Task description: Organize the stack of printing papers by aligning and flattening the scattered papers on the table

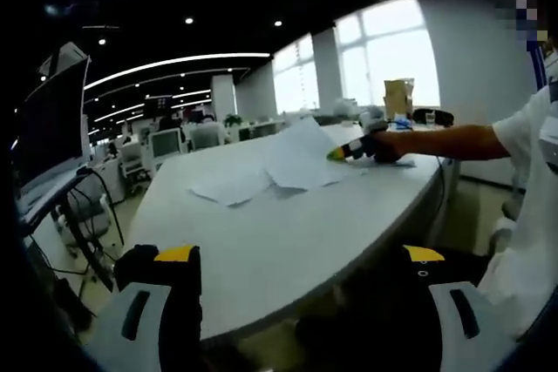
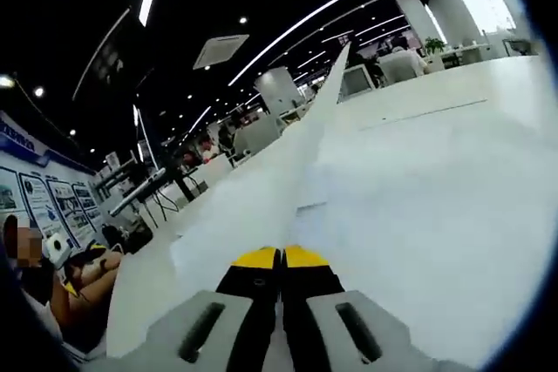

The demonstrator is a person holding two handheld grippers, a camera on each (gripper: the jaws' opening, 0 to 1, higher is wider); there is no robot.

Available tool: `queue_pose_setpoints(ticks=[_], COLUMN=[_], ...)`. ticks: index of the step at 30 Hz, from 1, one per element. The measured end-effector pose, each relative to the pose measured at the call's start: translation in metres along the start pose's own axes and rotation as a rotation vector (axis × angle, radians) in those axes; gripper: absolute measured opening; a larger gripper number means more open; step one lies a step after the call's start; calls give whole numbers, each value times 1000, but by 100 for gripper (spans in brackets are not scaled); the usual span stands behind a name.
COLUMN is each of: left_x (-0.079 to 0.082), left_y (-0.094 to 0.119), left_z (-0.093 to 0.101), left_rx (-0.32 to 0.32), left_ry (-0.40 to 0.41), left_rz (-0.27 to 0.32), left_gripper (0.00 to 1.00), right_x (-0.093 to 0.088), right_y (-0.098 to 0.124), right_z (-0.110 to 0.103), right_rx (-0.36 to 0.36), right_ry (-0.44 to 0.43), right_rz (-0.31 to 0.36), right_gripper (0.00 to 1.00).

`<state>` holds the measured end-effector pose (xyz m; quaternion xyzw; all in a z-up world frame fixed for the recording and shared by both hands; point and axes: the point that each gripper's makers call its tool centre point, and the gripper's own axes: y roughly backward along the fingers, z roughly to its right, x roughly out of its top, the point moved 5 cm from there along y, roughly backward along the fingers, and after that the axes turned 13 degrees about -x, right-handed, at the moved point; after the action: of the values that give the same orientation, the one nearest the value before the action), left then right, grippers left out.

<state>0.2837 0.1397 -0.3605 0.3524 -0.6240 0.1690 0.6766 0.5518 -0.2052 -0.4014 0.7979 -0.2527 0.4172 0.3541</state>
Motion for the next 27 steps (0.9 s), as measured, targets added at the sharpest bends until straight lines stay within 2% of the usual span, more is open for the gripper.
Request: queue_pose_setpoints(ticks=[8,13,15,27], left_x=[1,-1,-1,-1], left_y=[-8,-13,-14,-18], left_z=[-2,1,2,6], left_rx=[-7,-20,-24,-30], left_ry=[3,6,7,16], left_rz=[4,4,10,25], left_gripper=[96,96,96,96], right_x=[17,24,25,35], right_y=[20,35,41,67], right_z=[-12,-13,-15,-25], right_rx=[43,46,51,71], right_ry=[48,63,109,158], right_rz=[-27,-46,-51,-60], right_gripper=[0,0,0,0])
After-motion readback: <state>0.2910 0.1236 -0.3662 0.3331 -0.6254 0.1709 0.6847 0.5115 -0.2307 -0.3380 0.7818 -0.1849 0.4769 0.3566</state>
